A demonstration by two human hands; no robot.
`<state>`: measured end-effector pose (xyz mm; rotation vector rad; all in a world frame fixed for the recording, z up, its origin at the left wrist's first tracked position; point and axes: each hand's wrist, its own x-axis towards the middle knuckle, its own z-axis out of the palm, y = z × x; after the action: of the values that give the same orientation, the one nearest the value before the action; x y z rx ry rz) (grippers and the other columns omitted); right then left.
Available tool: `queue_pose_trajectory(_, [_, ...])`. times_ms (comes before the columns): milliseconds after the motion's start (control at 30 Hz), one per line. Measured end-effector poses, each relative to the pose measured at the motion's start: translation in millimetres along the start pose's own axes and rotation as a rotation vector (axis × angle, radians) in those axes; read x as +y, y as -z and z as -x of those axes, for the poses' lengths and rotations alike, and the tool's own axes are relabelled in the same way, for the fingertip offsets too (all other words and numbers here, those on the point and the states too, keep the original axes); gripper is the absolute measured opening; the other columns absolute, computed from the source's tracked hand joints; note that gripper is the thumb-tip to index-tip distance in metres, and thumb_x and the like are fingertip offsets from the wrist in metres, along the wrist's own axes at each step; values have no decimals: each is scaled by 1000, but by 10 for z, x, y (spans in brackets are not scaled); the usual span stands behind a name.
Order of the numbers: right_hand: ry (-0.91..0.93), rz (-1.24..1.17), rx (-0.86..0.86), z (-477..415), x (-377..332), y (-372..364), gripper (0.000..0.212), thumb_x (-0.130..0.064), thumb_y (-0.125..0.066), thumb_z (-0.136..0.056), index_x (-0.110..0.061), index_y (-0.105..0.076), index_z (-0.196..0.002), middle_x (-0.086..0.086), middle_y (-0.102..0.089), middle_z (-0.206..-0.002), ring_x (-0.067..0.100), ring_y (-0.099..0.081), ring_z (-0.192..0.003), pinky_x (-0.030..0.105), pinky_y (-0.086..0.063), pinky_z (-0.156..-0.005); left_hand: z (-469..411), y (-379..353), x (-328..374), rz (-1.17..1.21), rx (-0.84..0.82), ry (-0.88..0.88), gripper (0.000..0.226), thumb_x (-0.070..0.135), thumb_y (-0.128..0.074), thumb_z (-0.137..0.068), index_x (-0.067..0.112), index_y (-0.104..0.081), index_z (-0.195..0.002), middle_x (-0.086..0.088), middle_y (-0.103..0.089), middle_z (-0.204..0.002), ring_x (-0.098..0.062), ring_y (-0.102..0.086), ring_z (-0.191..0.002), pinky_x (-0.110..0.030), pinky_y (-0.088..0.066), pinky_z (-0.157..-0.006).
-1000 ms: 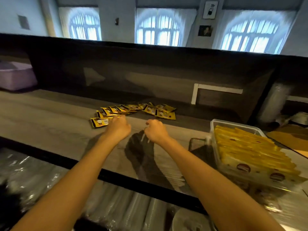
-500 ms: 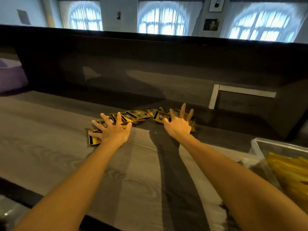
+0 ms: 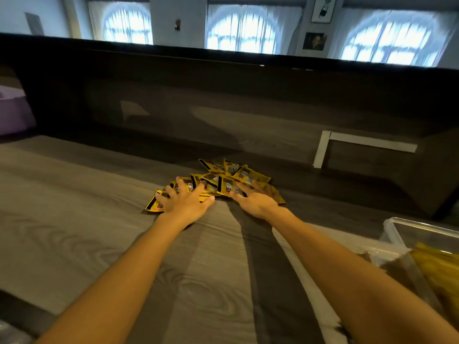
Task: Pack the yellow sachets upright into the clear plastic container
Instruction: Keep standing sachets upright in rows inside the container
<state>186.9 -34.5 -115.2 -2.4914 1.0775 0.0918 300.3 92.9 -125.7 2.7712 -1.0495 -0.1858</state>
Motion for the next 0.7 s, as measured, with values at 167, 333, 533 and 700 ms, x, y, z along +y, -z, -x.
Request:
queue_pose_trajectory(167, [27,50,104,360,7,-116,57,-61,-23,-92,-40,-18,-145,5,-13,-159,39,-21,-141,53,-17,-113,363,-38,98,9,-22,-30,61,63,-24,-91,42,-7,-146,-16,12,-157,-45,2,-142,-61,-3,-112])
queue_pose_trajectory(333, [16,35,162,862,117,-219,55,-57,-28,-93,-39,-22,-144,1,-14,-158,38,-10,-144,56,-4,-115,871,-71,230,3,-57,-56,61,60,-24,-92,40,-6,-147,-17,13,-156,-46,3,-142,-60,-2,-112])
queue_pose_trajectory(533, [-46,-65,259,1492,327,-318,48,-48,-37,-92,-39,-36,-139,0,-24,-155,36,-16,-143,55,-8,-115,1515,-184,437,8,-54,-124,55,50,-26,-96,39,-6,-146,-17,12,-156,-45,1,-142,-58,-3,-113])
queue_pose_trajectory(700, [-48,-153,347,1948,465,-345,45,-34,-44,-93,-28,-42,-138,7,-33,-151,36,-24,-139,50,-17,-116,1875,-212,535,66,-12,-182,67,45,-43,-92,32,-8,-148,-13,-9,-156,-39,-19,-140,-49,-20,-113])
